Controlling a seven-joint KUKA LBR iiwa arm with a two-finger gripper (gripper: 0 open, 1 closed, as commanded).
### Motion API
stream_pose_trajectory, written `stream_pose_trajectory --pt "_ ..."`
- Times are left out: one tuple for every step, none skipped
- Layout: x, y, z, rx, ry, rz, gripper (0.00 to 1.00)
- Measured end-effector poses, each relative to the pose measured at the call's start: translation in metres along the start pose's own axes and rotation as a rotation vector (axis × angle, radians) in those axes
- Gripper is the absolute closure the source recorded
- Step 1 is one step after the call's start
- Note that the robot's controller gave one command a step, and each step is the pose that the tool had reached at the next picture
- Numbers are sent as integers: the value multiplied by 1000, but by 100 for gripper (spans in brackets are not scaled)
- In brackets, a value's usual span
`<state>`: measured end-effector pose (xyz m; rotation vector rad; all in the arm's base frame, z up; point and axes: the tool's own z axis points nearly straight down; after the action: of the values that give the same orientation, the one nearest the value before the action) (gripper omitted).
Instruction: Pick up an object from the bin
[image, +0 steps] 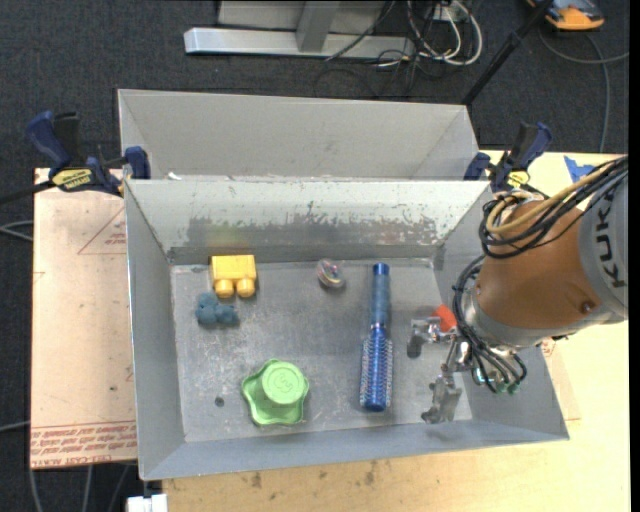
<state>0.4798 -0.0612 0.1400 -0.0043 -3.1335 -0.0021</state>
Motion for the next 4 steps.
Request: stream_pose_trajectory --pt "-38 51 67 4 -20 -589 0" --pt "-50 59 39 4 -13 -743 0" --pt "-78 70 39 4 -12 -856 0" --pt "-81 79 70 4 -6 -1071 0"
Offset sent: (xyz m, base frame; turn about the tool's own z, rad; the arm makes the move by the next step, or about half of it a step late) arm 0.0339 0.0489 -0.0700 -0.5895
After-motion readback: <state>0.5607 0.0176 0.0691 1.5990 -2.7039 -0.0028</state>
